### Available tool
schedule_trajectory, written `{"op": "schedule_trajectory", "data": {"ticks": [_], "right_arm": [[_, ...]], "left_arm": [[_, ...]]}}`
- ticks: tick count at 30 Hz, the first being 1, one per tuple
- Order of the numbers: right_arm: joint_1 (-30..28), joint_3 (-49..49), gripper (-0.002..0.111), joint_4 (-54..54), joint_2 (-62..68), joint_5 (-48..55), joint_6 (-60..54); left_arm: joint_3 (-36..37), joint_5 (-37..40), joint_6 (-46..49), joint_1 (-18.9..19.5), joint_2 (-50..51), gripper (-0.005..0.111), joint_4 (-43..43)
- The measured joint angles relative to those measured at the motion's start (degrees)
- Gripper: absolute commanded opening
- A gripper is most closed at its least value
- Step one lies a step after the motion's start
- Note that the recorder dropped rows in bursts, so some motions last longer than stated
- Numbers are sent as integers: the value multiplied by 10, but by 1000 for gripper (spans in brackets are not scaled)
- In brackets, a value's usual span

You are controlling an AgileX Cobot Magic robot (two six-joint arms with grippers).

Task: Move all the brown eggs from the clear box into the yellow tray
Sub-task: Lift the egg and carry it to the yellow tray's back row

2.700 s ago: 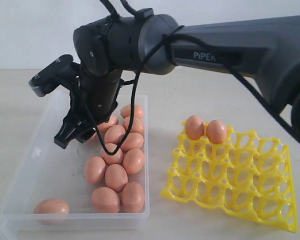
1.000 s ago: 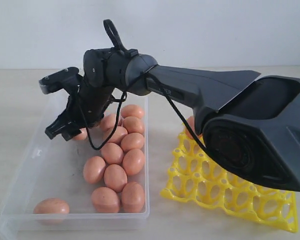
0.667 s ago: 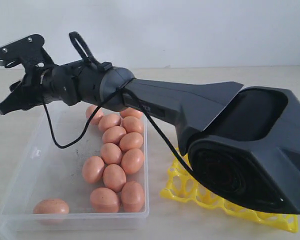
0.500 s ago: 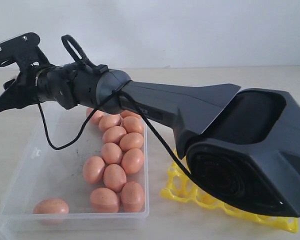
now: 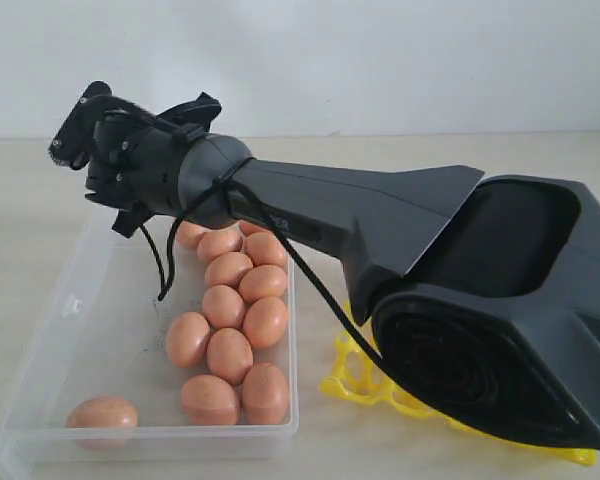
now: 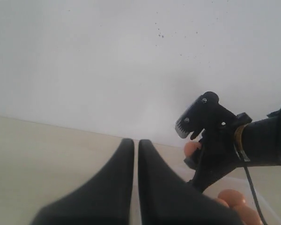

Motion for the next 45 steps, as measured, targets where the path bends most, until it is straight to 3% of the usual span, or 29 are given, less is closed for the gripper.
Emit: {"op": "schedule_trajectory", "data": {"ticks": [4, 11, 18, 22, 29, 33, 37, 45], "right_arm": [[36, 0, 0, -113, 0, 55, -11], [59, 0, 0, -298, -1, 176, 81], [50, 0, 0, -307, -31, 206, 179], [39, 24, 0, -248, -66, 168, 156], [2, 234, 0, -156, -159, 20, 135], [-1, 384, 0, -243, -236, -93, 301], [-11, 516, 0, -409, -338, -130, 550], [-64, 705, 0, -454, -471, -99, 777]], "left_arm": [[0, 0, 0, 0, 0, 4, 0], [0, 0, 0, 0, 0, 4, 0], [0, 0, 0, 0, 0, 4, 0], [0, 0, 0, 0, 0, 4, 0], [0, 0, 0, 0, 0, 4, 0], [0, 0, 0, 0, 0, 4, 0], [0, 0, 0, 0, 0, 4, 0], [0, 0, 0, 0, 0, 4, 0]]}}
